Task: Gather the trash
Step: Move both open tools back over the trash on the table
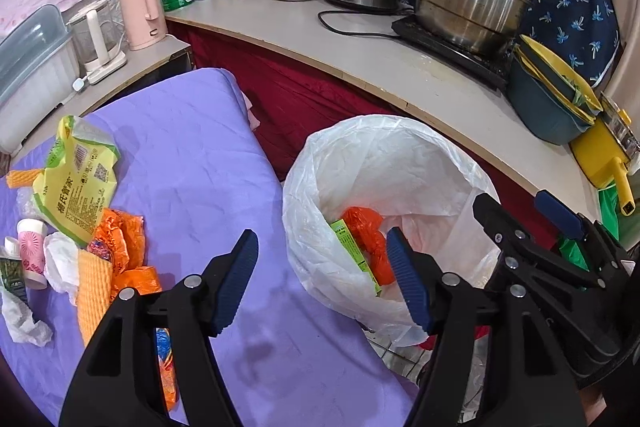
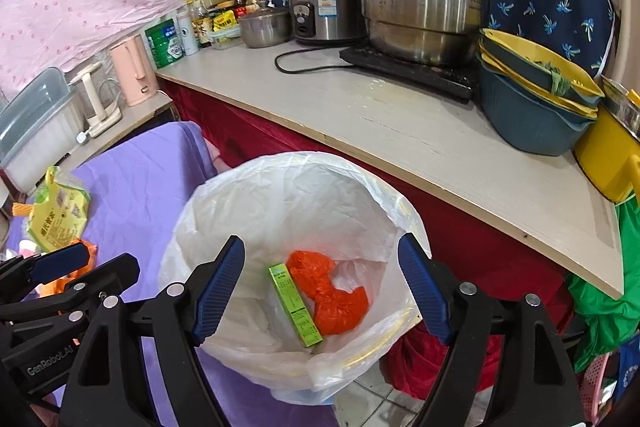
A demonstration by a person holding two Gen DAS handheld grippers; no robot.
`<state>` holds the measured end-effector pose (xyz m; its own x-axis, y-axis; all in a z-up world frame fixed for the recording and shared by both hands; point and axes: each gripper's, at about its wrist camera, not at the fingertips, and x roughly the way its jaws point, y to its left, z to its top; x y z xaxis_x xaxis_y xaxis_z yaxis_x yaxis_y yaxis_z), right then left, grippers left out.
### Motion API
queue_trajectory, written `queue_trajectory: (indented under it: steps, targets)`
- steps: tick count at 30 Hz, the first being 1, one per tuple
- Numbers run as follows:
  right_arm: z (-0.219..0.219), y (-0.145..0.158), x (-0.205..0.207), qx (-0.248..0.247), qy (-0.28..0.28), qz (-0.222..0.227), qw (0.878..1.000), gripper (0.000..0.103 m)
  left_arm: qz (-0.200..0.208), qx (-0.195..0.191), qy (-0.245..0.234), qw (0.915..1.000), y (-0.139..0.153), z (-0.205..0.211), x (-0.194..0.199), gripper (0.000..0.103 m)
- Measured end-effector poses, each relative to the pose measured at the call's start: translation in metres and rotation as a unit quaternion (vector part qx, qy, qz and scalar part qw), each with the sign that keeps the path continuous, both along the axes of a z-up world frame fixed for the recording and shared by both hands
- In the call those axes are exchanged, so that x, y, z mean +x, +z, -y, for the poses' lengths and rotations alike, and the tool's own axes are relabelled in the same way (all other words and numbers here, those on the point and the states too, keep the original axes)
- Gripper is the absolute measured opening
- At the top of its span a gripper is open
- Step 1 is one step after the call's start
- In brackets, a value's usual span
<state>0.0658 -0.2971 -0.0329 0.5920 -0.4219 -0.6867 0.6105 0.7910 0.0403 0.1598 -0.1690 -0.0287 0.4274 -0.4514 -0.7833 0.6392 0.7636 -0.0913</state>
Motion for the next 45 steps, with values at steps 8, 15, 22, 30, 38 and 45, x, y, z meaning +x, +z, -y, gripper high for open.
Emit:
queue_trajectory:
  steps: [8, 15, 22, 30, 38, 45]
  targets:
    - [-0.024, 0.015, 0.002, -0.008, 0.016, 0.012, 1.000, 0.080, 0.010, -0.014, 0.025, 0.9995, 0.013, -0.030, 0.003, 0.066]
    - [-0.064, 0.021, 0.010, -0.014, 0.049, 0.013, 0.999, 0.082, 0.021, -0.015, 0.073, 0.9970, 0.017, -0.078, 0.009, 0.069]
    - [-0.117, 0.025, 0.024, -0.018, 0.099, 0.013, 0.995, 0.082, 0.025, -0.014, 0.136, 0.9903, 0.015, -0.139, 0.017, 0.070]
    - [-0.177, 0.019, 0.039, -0.012, 0.153, 0.007, 0.988, 0.082, 0.024, -0.006, 0.230, 0.9729, 0.009, -0.227, 0.027, 0.076]
    - [-0.230, 0.000, 0.053, 0.003, 0.199, -0.011, 0.980, 0.082, 0.020, 0.020, 0.285, 0.9582, -0.006, -0.298, 0.031, 0.079]
    - [-0.265, -0.018, 0.066, 0.011, 0.230, -0.031, 0.973, 0.082, 0.000, 0.022, 0.319, 0.9475, -0.024, -0.345, 0.035, 0.083]
